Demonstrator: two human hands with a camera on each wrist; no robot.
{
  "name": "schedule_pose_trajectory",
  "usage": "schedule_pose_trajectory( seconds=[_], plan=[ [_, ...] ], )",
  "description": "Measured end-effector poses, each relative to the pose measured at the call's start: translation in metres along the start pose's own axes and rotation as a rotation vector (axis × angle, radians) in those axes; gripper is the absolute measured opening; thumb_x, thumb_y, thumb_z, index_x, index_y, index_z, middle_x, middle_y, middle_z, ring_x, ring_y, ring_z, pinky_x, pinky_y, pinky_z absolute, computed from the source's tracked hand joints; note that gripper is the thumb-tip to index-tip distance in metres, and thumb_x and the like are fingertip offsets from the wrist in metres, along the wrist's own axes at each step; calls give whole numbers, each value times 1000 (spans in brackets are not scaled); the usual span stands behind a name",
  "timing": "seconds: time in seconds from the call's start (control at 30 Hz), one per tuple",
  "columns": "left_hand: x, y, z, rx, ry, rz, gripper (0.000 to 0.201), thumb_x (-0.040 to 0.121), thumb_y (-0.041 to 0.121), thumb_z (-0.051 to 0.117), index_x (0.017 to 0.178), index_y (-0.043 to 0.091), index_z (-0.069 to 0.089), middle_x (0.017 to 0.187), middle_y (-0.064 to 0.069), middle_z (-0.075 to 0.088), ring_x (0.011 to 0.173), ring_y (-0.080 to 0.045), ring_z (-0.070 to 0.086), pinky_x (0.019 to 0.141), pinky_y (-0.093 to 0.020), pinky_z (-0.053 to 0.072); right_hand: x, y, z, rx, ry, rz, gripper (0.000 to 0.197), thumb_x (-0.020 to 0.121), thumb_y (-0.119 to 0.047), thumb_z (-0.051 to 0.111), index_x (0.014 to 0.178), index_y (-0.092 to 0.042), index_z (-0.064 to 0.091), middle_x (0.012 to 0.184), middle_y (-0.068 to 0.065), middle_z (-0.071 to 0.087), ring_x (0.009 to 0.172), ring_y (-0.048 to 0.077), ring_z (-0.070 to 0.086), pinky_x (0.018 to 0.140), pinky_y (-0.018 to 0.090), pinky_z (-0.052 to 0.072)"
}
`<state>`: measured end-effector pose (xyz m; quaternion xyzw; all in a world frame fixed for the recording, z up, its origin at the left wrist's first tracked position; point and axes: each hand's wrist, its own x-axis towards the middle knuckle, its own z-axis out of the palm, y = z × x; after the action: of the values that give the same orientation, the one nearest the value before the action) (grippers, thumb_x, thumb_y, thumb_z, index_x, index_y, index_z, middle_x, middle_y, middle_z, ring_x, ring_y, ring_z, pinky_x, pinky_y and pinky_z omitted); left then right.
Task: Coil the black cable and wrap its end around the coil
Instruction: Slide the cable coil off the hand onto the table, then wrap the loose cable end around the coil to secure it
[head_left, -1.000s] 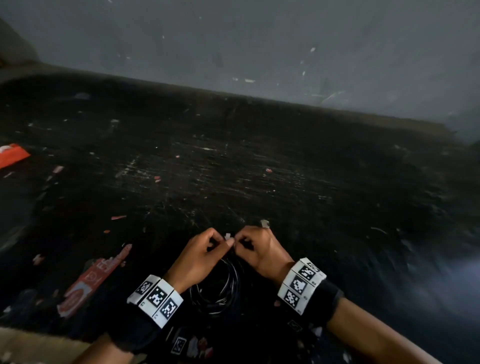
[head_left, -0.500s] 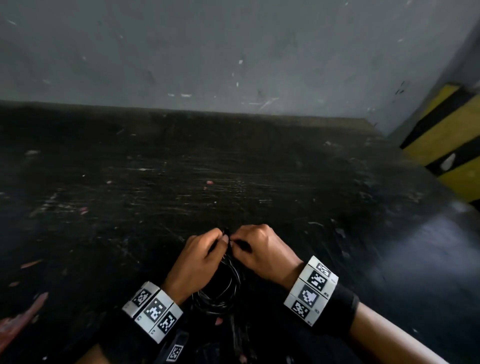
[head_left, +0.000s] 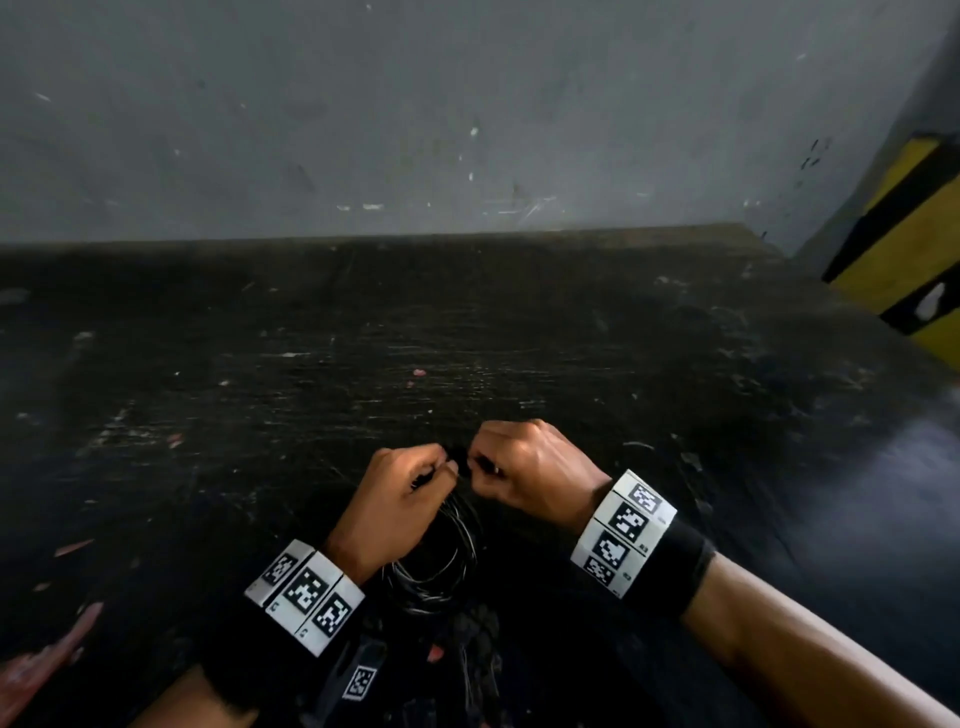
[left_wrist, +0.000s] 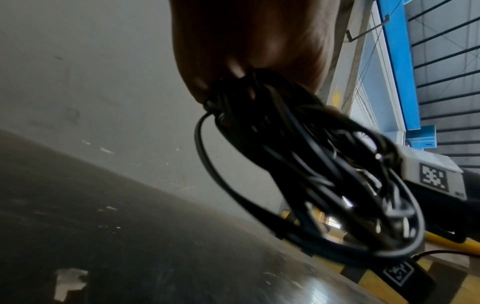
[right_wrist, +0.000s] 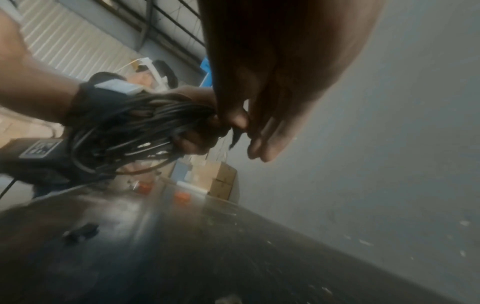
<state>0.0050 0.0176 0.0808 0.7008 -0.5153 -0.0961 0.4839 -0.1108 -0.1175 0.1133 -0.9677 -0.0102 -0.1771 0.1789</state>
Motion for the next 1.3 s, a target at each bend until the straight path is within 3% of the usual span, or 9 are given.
schedule_pose_trajectory(
  seconds=[0.17, 0.37, 0.53, 0.63, 0.73, 0.87, 1.0, 1.17, 1.3],
  plan=[
    [6, -2, -9, -104, -50, -48, 33, 85, 22, 56, 54, 20, 45, 52, 13, 41, 53, 1, 39, 51, -21, 31, 10, 3, -5, 30, -11, 6, 8, 81, -15, 63, 79, -8, 63, 78, 7, 63, 64, 21, 58, 57, 29, 43],
    [12, 8, -23, -207, -35, -126, 37, 92, -3, 51, 57, 11, 49, 45, 12, 45, 45, 4, 40, 46, -11, 31, 23, 3, -11, 121, -7, -4, 9, 84, -13, 62, 84, -6, 67, 81, 7, 66, 68, 19, 61, 63, 32, 51],
    [11, 14, -25, -235, -39, -121, 39, 93, 0, 51, 56, 13, 47, 47, 13, 42, 47, 3, 38, 47, -14, 30, 15, -1, -12, 278, -88, 142, 10, 86, -21, 63, 93, -15, 68, 88, -2, 68, 75, 4, 60, 65, 13, 47],
    [7, 10, -21, -206, -114, -121, 42, 91, 12, 57, 51, 21, 46, 51, 12, 39, 50, -1, 36, 47, -20, 28, 7, -6, -7, 274, -94, 187, 6, 84, -17, 64, 87, -14, 67, 83, 1, 67, 72, 10, 60, 64, 20, 48],
    [0, 8, -19, -116, -173, -113, 39, 83, 30, 58, 57, 2, 51, 57, -3, 44, 55, -11, 41, 53, -28, 32, 6, 0, -8, 78, -53, 183, 9, 82, -15, 62, 89, -11, 66, 82, 1, 64, 70, 16, 59, 62, 26, 44],
    [-1, 11, -14, -101, -177, -126, 35, 93, 8, 54, 61, -7, 50, 55, 6, 40, 53, -1, 39, 51, -20, 30, 6, 5, -10, -6, -23, 260, 13, 86, -18, 58, 97, -16, 65, 87, 1, 69, 76, 17, 63, 67, 27, 48],
    [-1, 11, -9, -97, -60, -114, 38, 93, 7, 53, 56, 13, 45, 52, 11, 35, 51, 0, 35, 49, -19, 28, 2, -3, -4, 553, 195, 535, 8, 88, -8, 60, 90, -14, 65, 66, -1, 67, 51, 7, 59, 52, 21, 50],
    [0, 8, 0, 5, 9, -44, 39, 92, 12, 54, 55, 17, 42, 50, 10, 40, 50, -1, 36, 49, -22, 30, 5, -12, -6, 1035, 355, 617, 15, 91, -2, 50, 97, -5, 64, 83, 11, 71, 61, 15, 66, 59, 25, 55],
    [1, 14, -1, 97, 0, 40, 30, 88, 18, 53, 59, 25, 49, 51, 10, 51, 49, -5, 48, 51, -26, 39, 8, -18, -6, 1112, 336, 584, 43, 78, -10, 73, 116, -12, 51, 83, 9, 71, 77, 21, 68, 76, 32, 57]
  ],
)
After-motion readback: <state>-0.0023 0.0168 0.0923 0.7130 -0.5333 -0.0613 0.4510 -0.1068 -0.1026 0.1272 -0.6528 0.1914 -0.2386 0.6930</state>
